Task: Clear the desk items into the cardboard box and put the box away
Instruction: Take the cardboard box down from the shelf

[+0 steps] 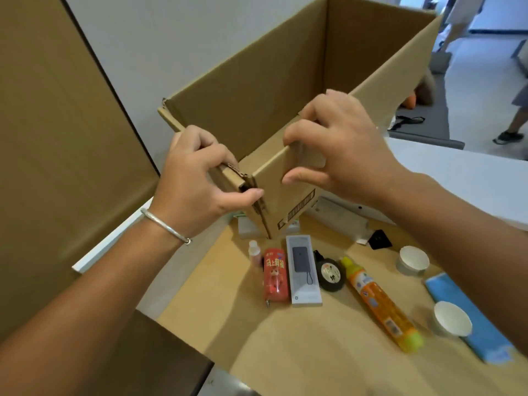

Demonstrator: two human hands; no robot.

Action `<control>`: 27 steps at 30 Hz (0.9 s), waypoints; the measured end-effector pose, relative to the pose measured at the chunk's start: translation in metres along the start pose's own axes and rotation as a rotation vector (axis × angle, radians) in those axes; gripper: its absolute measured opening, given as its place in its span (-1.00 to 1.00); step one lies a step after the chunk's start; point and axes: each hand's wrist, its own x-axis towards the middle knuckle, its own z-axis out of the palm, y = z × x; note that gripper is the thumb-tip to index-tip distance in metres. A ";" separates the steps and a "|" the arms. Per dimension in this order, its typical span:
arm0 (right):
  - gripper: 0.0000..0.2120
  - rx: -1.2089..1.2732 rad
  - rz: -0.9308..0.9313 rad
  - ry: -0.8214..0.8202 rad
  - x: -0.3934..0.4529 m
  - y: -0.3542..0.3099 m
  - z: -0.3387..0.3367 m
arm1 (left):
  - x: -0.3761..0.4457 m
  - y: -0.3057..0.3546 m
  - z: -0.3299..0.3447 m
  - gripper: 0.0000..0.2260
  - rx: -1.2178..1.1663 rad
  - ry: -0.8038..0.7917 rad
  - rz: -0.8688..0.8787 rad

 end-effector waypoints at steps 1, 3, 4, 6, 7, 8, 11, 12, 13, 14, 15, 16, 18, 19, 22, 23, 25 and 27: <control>-0.58 -0.003 -0.001 0.002 -0.004 -0.015 -0.004 | -0.009 -0.002 -0.006 -0.57 -0.031 0.004 0.024; -0.64 -0.023 -0.035 -0.021 -0.013 -0.050 -0.010 | -0.030 -0.007 -0.020 -0.57 -0.071 -0.016 0.093; -0.68 -0.042 -0.058 -0.046 -0.018 -0.069 -0.012 | -0.042 -0.011 -0.027 -0.57 -0.087 -0.030 0.131; -0.75 -0.094 -0.081 -0.079 -0.032 -0.108 -0.014 | -0.067 -0.019 -0.040 -0.56 -0.119 -0.052 0.201; -0.77 -0.113 -0.077 -0.085 -0.040 -0.128 -0.014 | -0.081 -0.023 -0.044 -0.56 -0.138 -0.063 0.230; -0.78 -0.119 -0.062 -0.090 -0.048 -0.149 -0.015 | -0.095 -0.025 -0.047 -0.57 -0.166 -0.073 0.255; -0.78 -0.113 0.004 -0.100 -0.073 -0.210 -0.016 | -0.136 -0.028 -0.051 -0.63 -0.289 -0.105 0.332; -0.77 -0.117 0.035 -0.102 -0.083 -0.226 -0.016 | -0.148 -0.027 -0.051 -0.64 -0.325 -0.121 0.355; -0.77 -0.120 0.071 -0.101 -0.093 -0.241 -0.016 | -0.158 -0.027 -0.050 -0.64 -0.353 -0.136 0.380; -0.78 -0.120 0.106 -0.094 -0.103 -0.253 -0.016 | -0.167 -0.026 -0.048 -0.65 -0.376 -0.149 0.404; -0.79 -0.121 0.140 -0.086 -0.114 -0.264 -0.015 | -0.175 -0.025 -0.045 -0.65 -0.394 -0.164 0.426; -0.80 -0.123 0.174 -0.079 -0.126 -0.273 -0.014 | -0.183 -0.024 -0.042 -0.65 -0.413 -0.182 0.448; -0.82 -0.127 0.237 -0.074 -0.148 -0.289 -0.010 | -0.196 -0.021 -0.033 -0.64 -0.458 -0.231 0.499; -0.82 -0.125 0.263 -0.074 -0.159 -0.295 -0.007 | -0.202 -0.020 -0.027 -0.64 -0.479 -0.259 0.524; -0.84 -0.087 0.326 -0.087 -0.188 -0.308 0.004 | -0.220 -0.019 -0.007 -0.64 -0.531 -0.347 0.559; -0.84 -0.076 0.341 -0.095 -0.196 -0.310 0.008 | -0.226 -0.019 0.001 -0.64 -0.547 -0.371 0.560; -0.84 -0.065 0.362 -0.115 -0.211 -0.311 0.018 | -0.236 -0.021 0.017 -0.64 -0.570 -0.409 0.562; -0.84 -0.049 0.379 -0.127 -0.224 -0.312 0.027 | -0.243 -0.021 0.029 -0.64 -0.583 -0.450 0.563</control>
